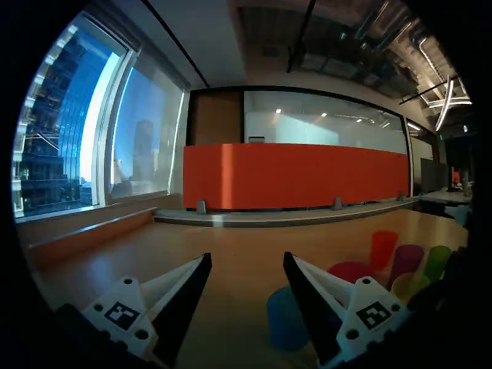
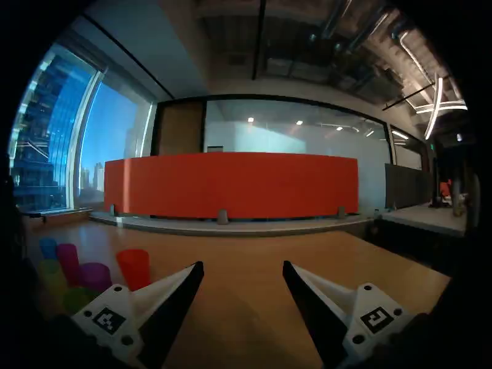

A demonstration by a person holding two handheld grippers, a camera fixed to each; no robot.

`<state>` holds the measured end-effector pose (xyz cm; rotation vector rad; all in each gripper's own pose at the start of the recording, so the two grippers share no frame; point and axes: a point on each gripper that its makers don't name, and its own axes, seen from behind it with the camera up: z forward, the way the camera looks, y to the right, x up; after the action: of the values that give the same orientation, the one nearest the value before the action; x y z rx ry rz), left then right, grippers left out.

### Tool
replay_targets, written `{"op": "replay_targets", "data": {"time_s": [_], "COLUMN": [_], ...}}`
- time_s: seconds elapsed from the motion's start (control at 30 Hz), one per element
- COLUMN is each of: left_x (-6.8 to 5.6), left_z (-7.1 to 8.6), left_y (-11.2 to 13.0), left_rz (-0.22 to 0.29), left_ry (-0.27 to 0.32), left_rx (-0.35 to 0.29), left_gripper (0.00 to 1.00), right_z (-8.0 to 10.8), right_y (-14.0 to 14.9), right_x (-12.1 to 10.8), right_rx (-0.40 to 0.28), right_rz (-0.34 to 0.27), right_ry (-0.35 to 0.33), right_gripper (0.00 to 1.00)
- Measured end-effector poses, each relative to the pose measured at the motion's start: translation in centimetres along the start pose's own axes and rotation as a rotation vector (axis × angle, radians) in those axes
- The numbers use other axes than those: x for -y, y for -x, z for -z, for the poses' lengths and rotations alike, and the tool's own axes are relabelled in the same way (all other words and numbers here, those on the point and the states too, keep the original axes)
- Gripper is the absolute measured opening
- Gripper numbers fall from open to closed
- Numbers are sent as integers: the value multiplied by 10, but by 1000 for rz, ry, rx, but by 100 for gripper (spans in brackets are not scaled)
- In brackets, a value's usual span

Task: Pour water

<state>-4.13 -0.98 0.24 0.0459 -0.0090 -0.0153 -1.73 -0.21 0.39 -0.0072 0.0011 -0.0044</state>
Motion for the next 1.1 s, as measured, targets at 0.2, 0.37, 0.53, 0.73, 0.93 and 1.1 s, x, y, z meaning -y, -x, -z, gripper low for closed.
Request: {"op": "replay_targets", "data": {"time_s": [0.2, 0.37, 0.53, 0.73, 0.93, 1.1], "left_x": [0, 0, 0, -1, -1, -1], "left_z": [0, 0, 1, 1, 1, 1], "left_y": [0, 0, 0, 0, 0, 0], "left_rz": [0, 0, 0, 0, 0, 0], "left_ry": [0, 0, 0, 0, 0, 0], "left_rx": [0, 0, 0, 0, 0, 1], "left_gripper": [86, 86, 86, 86, 86, 86], "right_z": [0, 1, 2, 1, 2, 2], "right_y": [0, -1, -1, -1, 0, -1], "right_x": [1, 3, 4, 4, 3, 4], "right_rx": [0, 0, 0, 1, 3, 2], "right_rz": [-1, -1, 0, -2, -4, -4], "right_ry": [1, -2, -3, -3, -2, -2], "right_gripper": [99, 100, 100, 100, 100, 100]}}
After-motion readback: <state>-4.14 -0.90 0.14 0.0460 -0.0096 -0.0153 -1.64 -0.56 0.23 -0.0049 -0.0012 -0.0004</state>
